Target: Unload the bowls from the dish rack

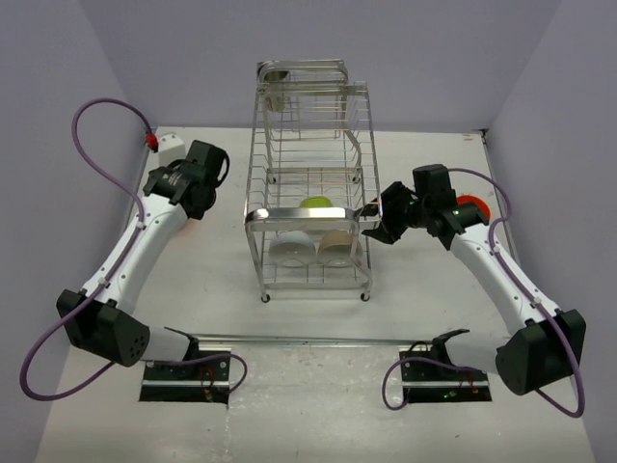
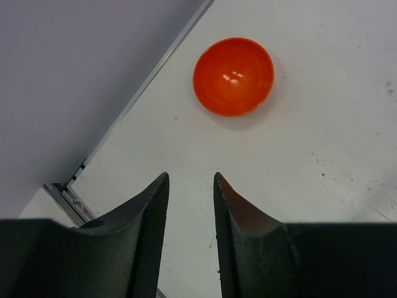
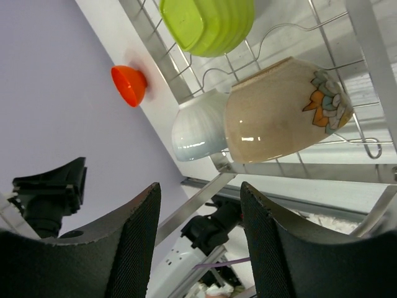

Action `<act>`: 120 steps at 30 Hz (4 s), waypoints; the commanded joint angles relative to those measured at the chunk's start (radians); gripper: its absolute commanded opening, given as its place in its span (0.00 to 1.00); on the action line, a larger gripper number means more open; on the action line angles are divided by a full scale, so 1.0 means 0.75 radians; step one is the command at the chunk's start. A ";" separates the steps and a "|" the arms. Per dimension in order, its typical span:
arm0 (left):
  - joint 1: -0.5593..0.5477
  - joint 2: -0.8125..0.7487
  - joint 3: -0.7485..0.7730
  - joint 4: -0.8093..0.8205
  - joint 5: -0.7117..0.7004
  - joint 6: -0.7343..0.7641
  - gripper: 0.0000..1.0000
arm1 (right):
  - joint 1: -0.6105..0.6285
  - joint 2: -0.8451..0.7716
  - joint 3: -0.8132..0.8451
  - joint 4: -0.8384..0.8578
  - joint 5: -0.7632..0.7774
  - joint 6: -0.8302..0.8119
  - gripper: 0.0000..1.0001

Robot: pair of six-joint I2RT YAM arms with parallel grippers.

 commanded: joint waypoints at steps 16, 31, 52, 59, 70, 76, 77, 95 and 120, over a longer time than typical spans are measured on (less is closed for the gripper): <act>0.001 0.064 0.176 0.239 0.999 0.081 0.38 | -0.111 0.032 -0.064 0.066 -0.006 -0.343 0.57; 0.102 -0.071 0.043 0.252 1.185 0.070 0.38 | -0.208 -0.194 -0.158 0.017 0.212 -0.705 0.58; 0.069 -0.388 -0.432 0.608 1.776 -0.185 0.40 | -0.191 -0.442 -0.295 0.127 -0.212 -0.373 0.57; 0.069 -0.362 -0.404 0.520 1.891 -0.565 0.39 | -0.169 -0.450 -0.205 0.168 -0.137 -0.035 0.57; 0.026 -0.499 -0.707 0.664 1.823 -1.083 0.37 | -0.148 -0.497 -0.238 0.260 0.004 0.176 0.58; -0.009 -0.611 -0.957 0.905 1.731 -1.208 0.36 | -0.148 -0.489 -0.281 0.299 -0.006 0.144 0.58; -0.009 -0.625 -0.989 0.928 1.721 -1.222 0.36 | -0.148 -0.489 -0.281 0.311 -0.010 0.144 0.58; -0.039 -0.395 -1.184 1.597 1.705 -1.366 0.45 | -0.148 -0.434 -0.334 0.368 -0.076 0.103 0.58; -0.078 -0.337 -1.192 1.663 1.678 -1.423 0.46 | -0.060 -0.330 -0.314 0.424 -0.110 0.046 0.57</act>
